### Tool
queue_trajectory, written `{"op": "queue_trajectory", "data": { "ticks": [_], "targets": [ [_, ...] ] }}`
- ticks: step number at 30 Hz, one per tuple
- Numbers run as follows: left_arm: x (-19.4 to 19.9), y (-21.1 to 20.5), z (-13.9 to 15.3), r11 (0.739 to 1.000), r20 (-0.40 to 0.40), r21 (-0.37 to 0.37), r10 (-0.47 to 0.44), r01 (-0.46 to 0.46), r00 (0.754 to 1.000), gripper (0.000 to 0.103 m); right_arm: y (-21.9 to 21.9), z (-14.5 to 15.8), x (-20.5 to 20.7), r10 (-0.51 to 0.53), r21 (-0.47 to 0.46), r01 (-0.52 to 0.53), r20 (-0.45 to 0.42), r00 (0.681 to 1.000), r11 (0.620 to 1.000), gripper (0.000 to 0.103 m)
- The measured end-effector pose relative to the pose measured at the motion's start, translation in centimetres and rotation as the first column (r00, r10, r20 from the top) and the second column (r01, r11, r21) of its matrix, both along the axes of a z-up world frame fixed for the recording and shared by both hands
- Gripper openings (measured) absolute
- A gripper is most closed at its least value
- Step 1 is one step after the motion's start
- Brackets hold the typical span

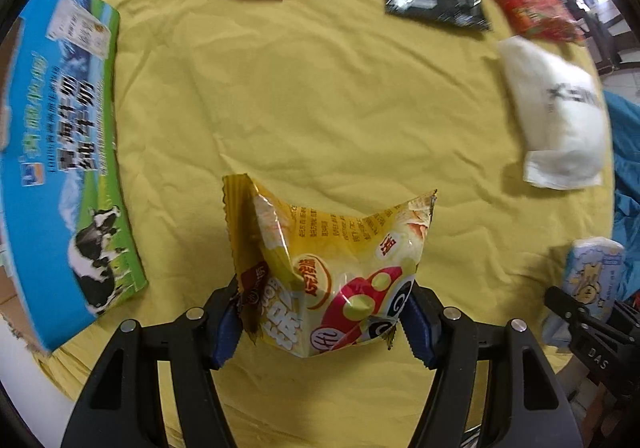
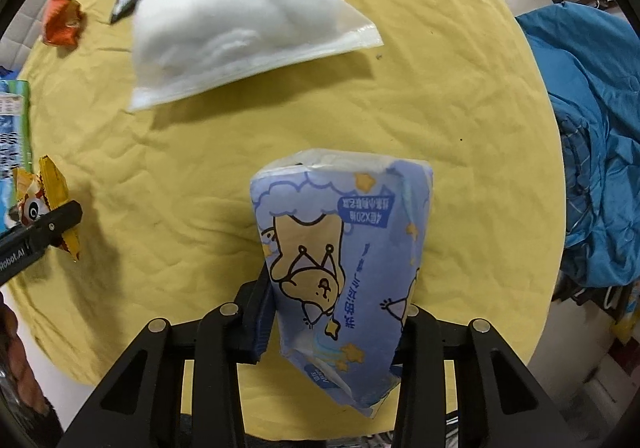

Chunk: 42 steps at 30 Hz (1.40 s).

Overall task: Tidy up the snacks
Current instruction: 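Carry the blue tissue pack and yellow panda bag over the cardboard box with both tools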

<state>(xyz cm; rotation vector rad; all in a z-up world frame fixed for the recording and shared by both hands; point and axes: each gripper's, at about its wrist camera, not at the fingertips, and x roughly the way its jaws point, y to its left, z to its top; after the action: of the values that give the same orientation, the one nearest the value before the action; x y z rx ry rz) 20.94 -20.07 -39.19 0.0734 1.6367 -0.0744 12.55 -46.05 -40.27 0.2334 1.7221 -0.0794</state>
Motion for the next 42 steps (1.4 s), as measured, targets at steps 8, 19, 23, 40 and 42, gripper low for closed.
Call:
{"op": "queue_trajectory", "data": {
  "ticks": [8, 19, 23, 40, 42],
  "targets": [
    [-1.5, 1.5, 6.2, 0.997, 0.093, -0.073, 0.011, -0.004, 0.996, 0.065, 0.5, 5.6, -0.5, -0.024, 0.097, 0.016, 0.08, 0.997, 0.995, 0.04],
    [-1.6, 9.1, 15.4, 0.985, 0.193, -0.156, 0.101, -0.071, 0.976, 0.065, 9.9, 15.9, 4.5, 0.075, 0.199, -0.126, 0.247, 0.966, 0.972, 0.04],
    [-0.7, 13.5, 16.7, 0.98, 0.221, -0.165, 0.143, -0.107, 0.965, 0.064, 16.1, 17.6, 6.6, 0.112, 0.215, -0.179, 0.293, 0.949, 0.96, 0.04],
    [5.9, 35.1, 11.7, 0.936, 0.124, -0.205, 0.316, -0.287, 0.941, 0.065, 40.9, 15.4, 15.5, 0.221, 0.282, -0.299, 0.278, 0.935, 0.912, 0.04],
    [6.6, 36.1, 10.4, 0.933, 0.106, -0.215, 0.315, -0.287, 0.943, 0.065, 42.9, 14.2, 16.4, 0.232, 0.269, -0.305, 0.271, 0.934, 0.914, 0.04]
  ]
}}
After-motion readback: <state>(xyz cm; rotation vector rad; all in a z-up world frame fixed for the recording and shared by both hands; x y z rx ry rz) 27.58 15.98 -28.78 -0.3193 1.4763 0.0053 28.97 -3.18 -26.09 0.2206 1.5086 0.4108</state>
